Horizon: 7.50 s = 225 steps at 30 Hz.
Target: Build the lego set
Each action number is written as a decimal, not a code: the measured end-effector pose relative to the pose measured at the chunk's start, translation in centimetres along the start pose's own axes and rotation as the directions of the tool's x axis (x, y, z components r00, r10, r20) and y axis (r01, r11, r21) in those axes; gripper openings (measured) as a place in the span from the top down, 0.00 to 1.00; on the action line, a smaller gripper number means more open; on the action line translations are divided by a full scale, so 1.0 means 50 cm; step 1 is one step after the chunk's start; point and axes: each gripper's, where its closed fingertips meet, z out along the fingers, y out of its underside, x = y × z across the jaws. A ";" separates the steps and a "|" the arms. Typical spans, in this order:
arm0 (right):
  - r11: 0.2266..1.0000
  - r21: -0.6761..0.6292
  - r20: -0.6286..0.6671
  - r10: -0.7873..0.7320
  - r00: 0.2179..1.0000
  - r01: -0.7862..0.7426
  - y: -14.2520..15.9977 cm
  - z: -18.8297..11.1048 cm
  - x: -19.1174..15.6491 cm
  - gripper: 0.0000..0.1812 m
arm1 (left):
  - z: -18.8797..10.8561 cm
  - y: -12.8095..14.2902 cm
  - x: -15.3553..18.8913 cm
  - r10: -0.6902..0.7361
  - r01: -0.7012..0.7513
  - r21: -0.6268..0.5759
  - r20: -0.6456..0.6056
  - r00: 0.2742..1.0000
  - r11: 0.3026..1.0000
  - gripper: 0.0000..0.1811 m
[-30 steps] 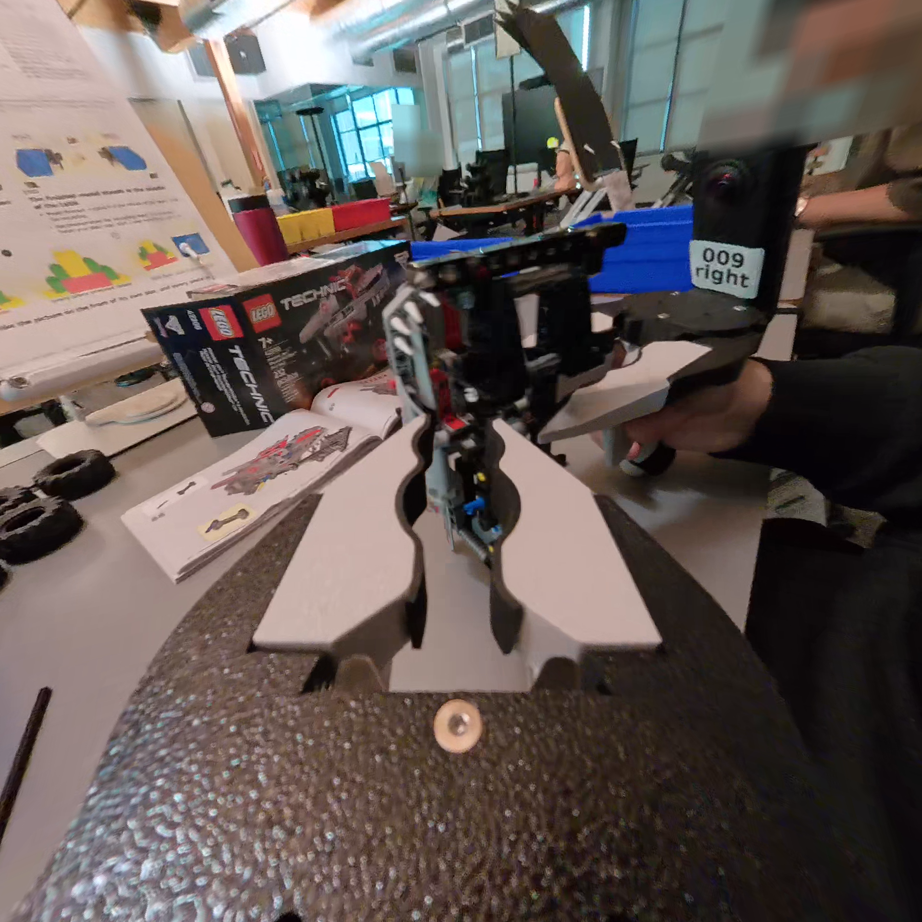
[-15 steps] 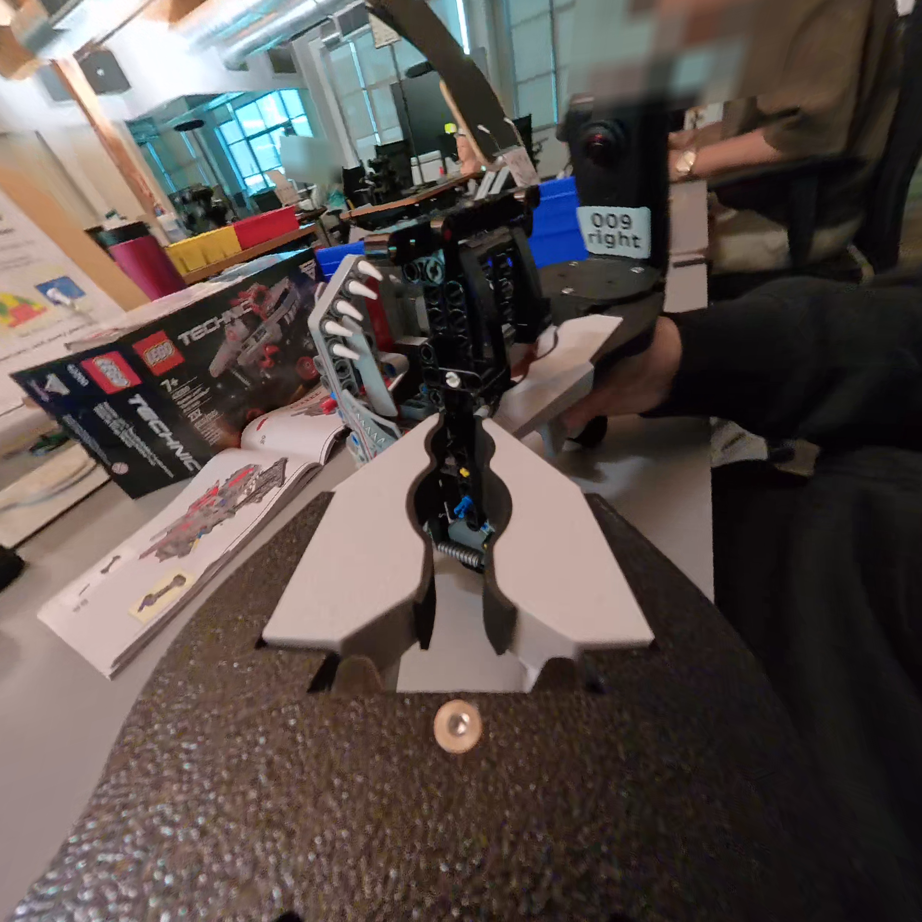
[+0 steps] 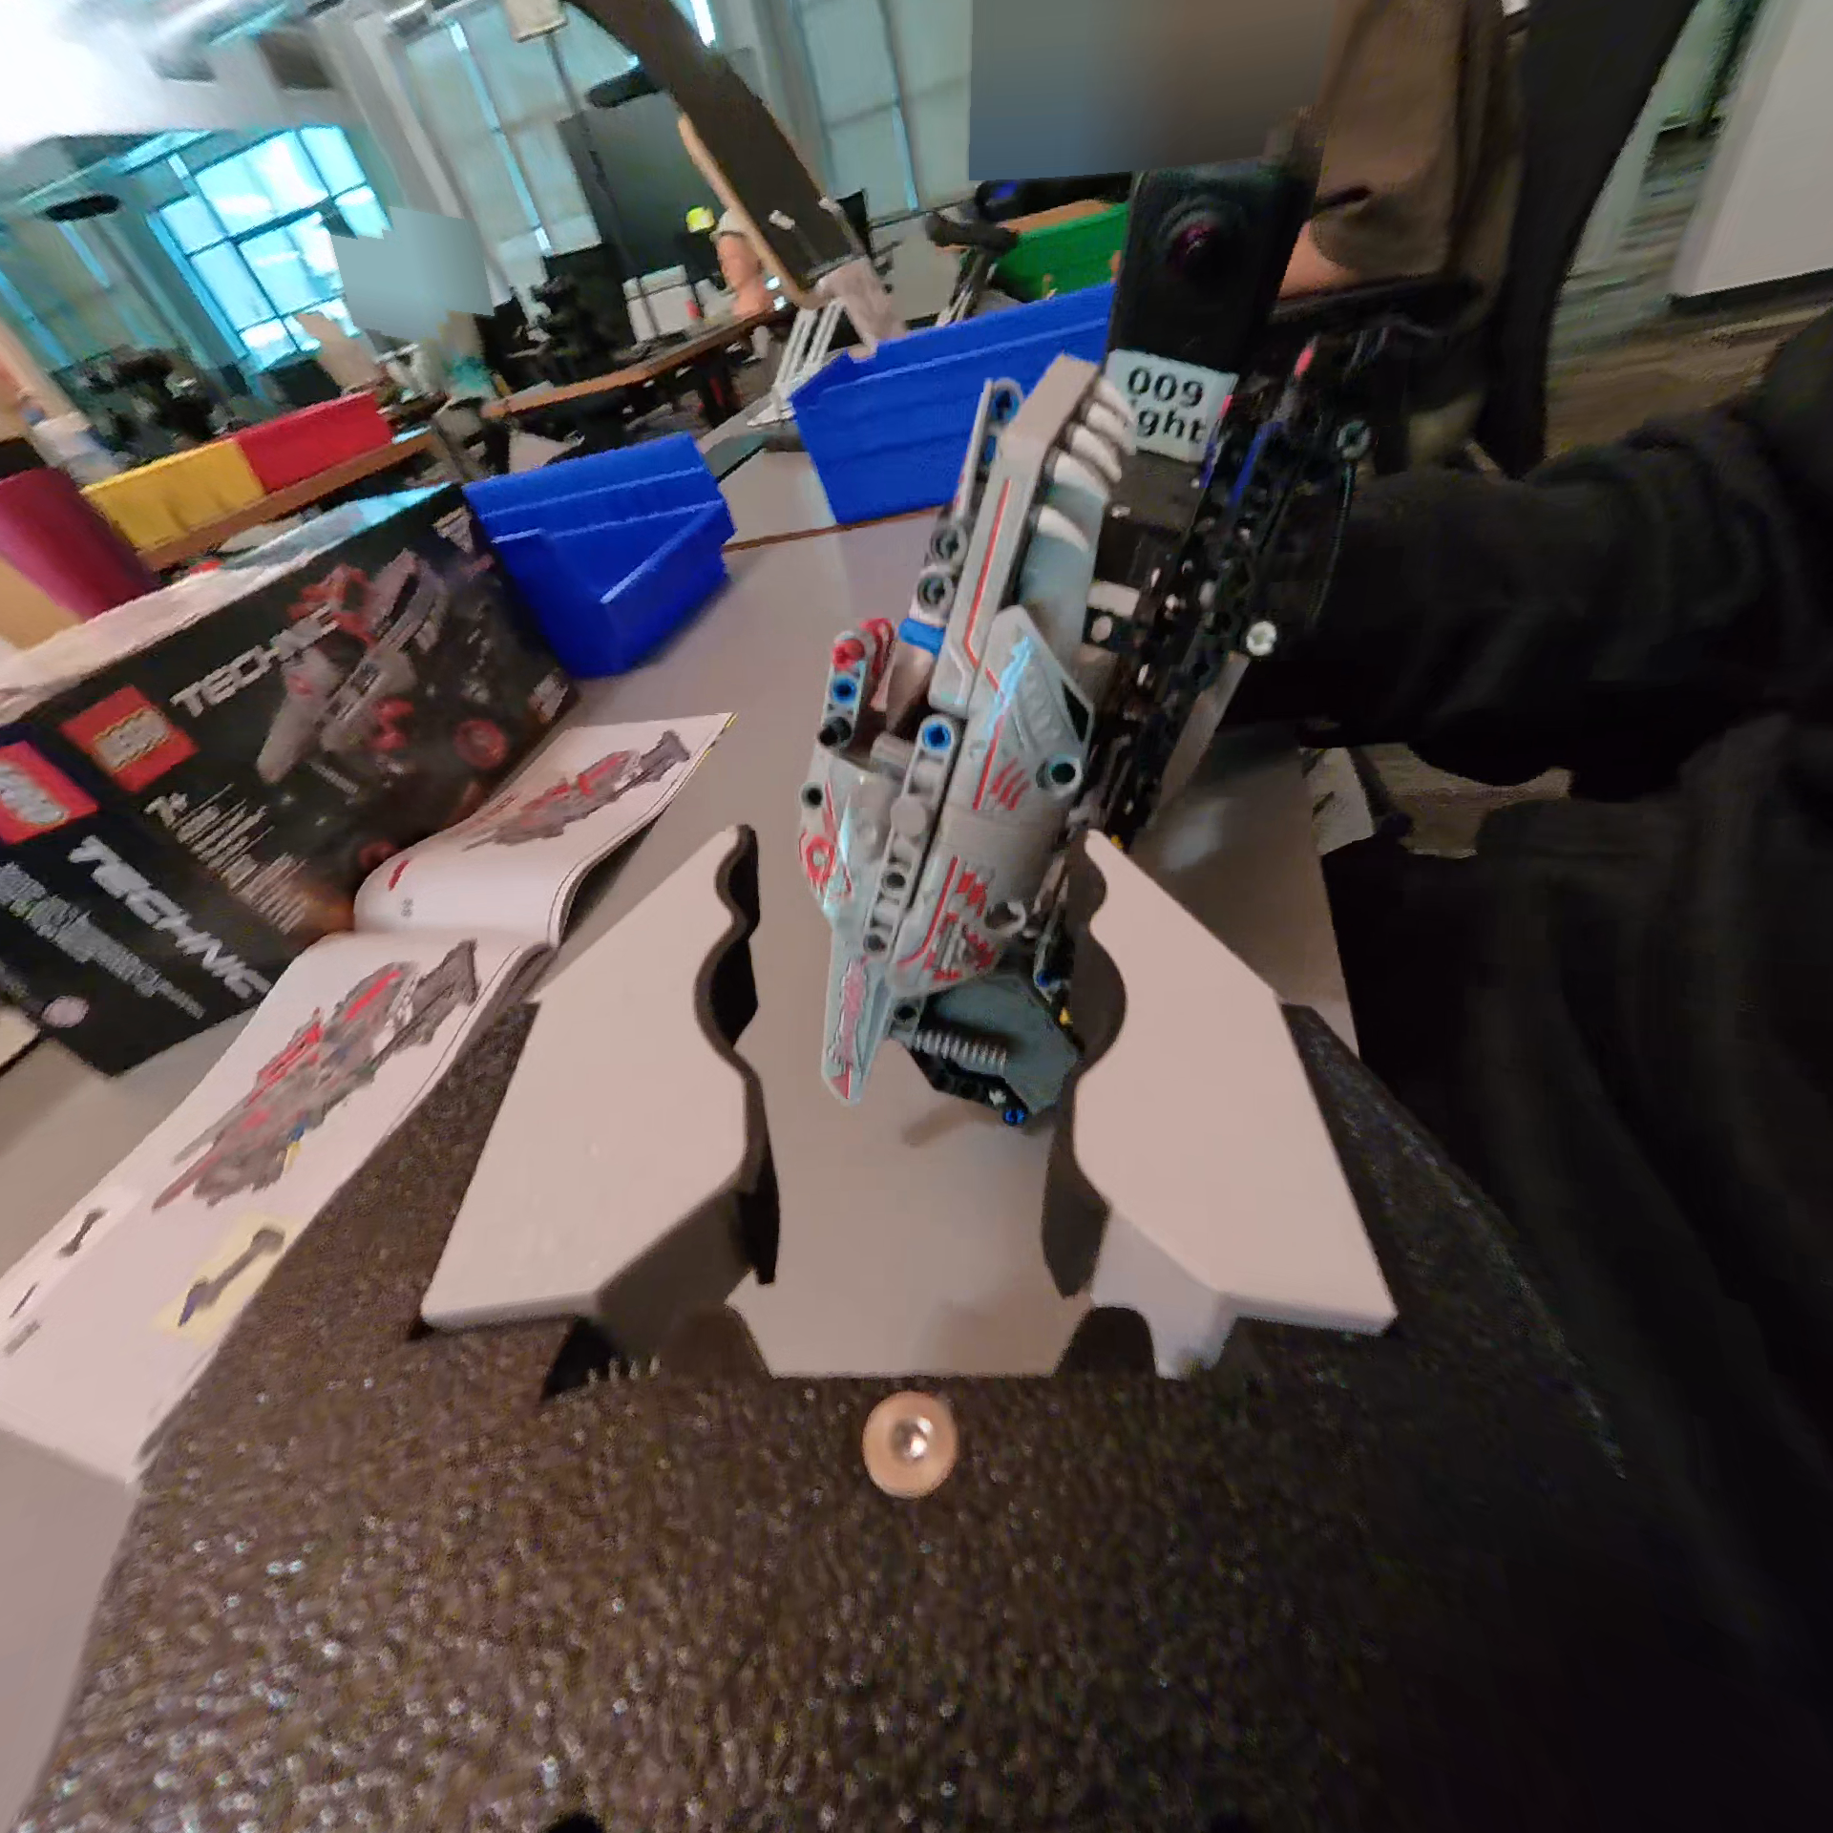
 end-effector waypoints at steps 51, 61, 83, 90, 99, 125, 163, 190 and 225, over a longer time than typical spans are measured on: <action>0.957 -0.168 0.023 0.243 0.970 -0.236 0.013 0.084 0.031 0.60 | -0.042 0.024 -0.038 -0.022 0.021 -0.023 -0.044 0.999 1.000 0.48; 0.952 -0.062 -0.103 0.292 0.951 -0.299 0.022 0.068 0.050 0.50 | -0.008 0.016 -0.019 -0.037 0.044 0.042 -0.149 0.988 0.998 0.58; 0.917 -0.066 -0.057 0.389 0.919 -0.392 0.026 0.052 0.043 0.59 | 0.013 -0.006 -0.026 0.030 -0.033 -0.037 -0.091 0.995 0.999 0.58; 0.929 -0.066 -0.095 0.358 0.929 -0.365 0.029 0.054 0.052 0.58 | 0.020 -0.005 -0.031 -0.040 0.040 -0.005 -0.040 0.998 0.999 0.58; 0.936 -0.092 -0.122 0.328 0.937 -0.340 0.035 0.062 0.051 0.59 | 0.015 -0.001 -0.034 -0.054 0.055 -0.015 0.019 0.998 0.998 0.59; 0.927 -0.089 -0.144 0.349 0.926 -0.364 0.037 0.071 0.059 0.59 | 0.014 0.000 -0.048 -0.112 0.116 -0.076 0.052 0.992 0.990 0.59; 0.926 -0.001 -0.067 0.377 0.924 -0.378 0.016 0.028 0.066 0.62 | 0.037 -0.004 -0.035 -0.170 0.169 -0.032 -0.051 0.984 0.985 0.60; 0.944 0.005 -0.141 0.326 0.935 -0.329 0.016 0.028 0.072 0.62 | 0.037 -0.007 -0.039 -0.159 0.160 0.029 -0.035 0.987 0.987 0.60; 0.956 0.029 -0.148 0.293 0.945 -0.292 0.004 0.034 0.070 0.64 | 0.022 0.001 -0.036 -0.119 0.118 -0.004 -0.051 0.992 0.993 0.60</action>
